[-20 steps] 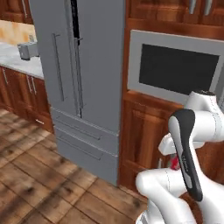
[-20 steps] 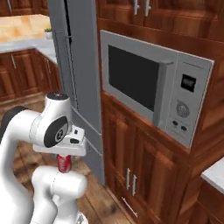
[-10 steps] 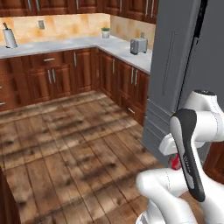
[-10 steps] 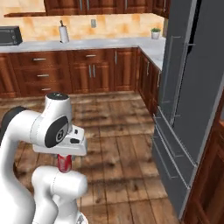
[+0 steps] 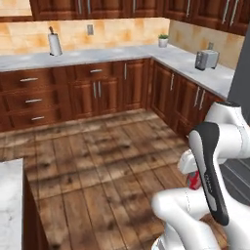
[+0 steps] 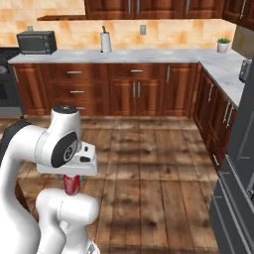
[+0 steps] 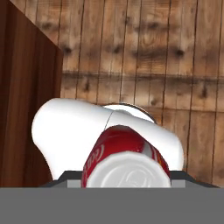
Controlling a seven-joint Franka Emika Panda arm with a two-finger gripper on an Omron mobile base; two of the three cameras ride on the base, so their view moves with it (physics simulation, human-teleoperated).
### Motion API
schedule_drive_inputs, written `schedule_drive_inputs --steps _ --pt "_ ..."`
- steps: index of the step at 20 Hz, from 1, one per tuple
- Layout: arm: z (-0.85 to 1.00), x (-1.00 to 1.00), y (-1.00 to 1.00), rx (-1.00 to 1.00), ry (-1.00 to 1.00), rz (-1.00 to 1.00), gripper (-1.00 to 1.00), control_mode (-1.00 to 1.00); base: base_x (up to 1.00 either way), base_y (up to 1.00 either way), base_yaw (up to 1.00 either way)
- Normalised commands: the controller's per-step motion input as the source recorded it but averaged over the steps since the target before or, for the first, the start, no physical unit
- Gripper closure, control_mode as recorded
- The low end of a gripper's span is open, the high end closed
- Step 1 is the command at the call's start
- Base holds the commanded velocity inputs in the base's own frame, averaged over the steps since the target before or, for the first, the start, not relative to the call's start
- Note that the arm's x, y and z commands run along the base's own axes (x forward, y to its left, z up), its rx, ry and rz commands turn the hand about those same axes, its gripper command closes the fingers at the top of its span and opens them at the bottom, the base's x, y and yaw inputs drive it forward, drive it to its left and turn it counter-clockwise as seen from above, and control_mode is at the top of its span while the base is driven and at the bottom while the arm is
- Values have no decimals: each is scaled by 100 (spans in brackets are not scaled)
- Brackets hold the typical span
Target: Four empty soda cans are scattered around the kitchen. Gather all the cans and cluster them next to the stove for recycling.
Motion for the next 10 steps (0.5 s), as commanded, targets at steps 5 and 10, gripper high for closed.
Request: schedule_drive_inputs --steps 5,10 --pt "0 0 0 0 0 0 100 100 100 29 22" --pt "0 0 0 0 0 0 100 100 100 30 20"
